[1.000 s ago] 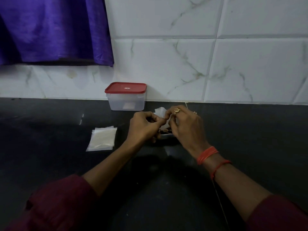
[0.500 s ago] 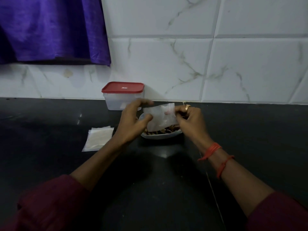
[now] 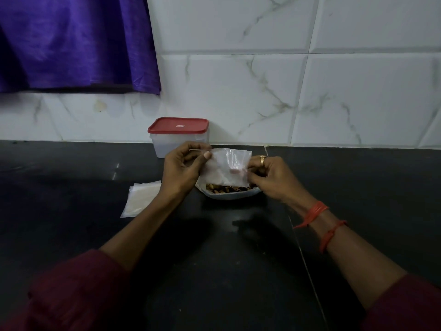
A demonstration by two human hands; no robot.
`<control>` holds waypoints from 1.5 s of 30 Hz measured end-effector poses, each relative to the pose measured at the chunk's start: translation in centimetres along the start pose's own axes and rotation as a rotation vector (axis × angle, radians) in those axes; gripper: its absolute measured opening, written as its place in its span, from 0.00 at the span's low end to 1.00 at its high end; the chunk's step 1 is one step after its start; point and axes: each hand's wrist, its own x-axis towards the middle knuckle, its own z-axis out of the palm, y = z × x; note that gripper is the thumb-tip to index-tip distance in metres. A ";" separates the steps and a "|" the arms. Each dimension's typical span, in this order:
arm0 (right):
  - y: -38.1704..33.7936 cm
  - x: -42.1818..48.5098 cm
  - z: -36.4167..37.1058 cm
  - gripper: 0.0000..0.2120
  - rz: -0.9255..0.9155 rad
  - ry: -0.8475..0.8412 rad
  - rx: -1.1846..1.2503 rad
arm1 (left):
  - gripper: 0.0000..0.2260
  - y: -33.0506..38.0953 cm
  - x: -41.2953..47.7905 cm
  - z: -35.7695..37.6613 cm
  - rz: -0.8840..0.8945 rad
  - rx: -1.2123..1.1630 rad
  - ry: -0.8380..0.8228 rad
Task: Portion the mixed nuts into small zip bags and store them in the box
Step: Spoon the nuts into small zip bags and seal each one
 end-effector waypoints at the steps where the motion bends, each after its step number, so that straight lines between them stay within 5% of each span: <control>1: -0.1 0.0 0.1 0.17 0.020 0.001 0.027 | 0.07 0.1 -0.1 0.1 0.004 -0.011 -0.003; 4: -0.6 -0.1 0.4 0.16 0.061 0.024 0.086 | 0.10 0.1 0.0 0.1 0.017 -0.024 0.024; 9: 0.3 -0.2 0.6 0.25 0.054 0.032 -0.183 | 0.17 -0.2 0.0 -0.7 0.111 0.139 0.009; 15: 0.3 -0.3 0.8 0.20 -0.072 -0.021 -0.438 | 0.45 0.0 0.4 -1.2 0.507 0.645 -0.428; 23: -0.3 -0.7 1.1 0.08 -0.137 -0.056 -0.374 | 0.32 -0.4 0.2 -0.7 0.650 0.885 -0.381; 28: -1.7 -0.6 -0.1 0.19 -0.113 0.073 -0.269 | 0.30 0.0 0.3 -1.4 0.575 0.831 -0.279; 33: -0.8 -0.6 -2.8 0.03 0.087 0.187 -0.778 | 0.32 -0.1 0.5 -2.2 0.475 0.757 -0.165; 37: 0.1 -0.7 -3.8 0.19 0.300 0.073 -0.927 | 0.33 -0.4 0.3 -2.3 0.430 0.719 -0.179; 45: 0.4 -0.2 -4.1 0.08 0.330 0.143 -0.522 | 0.34 -0.8 0.2 -2.3 0.392 0.719 -0.208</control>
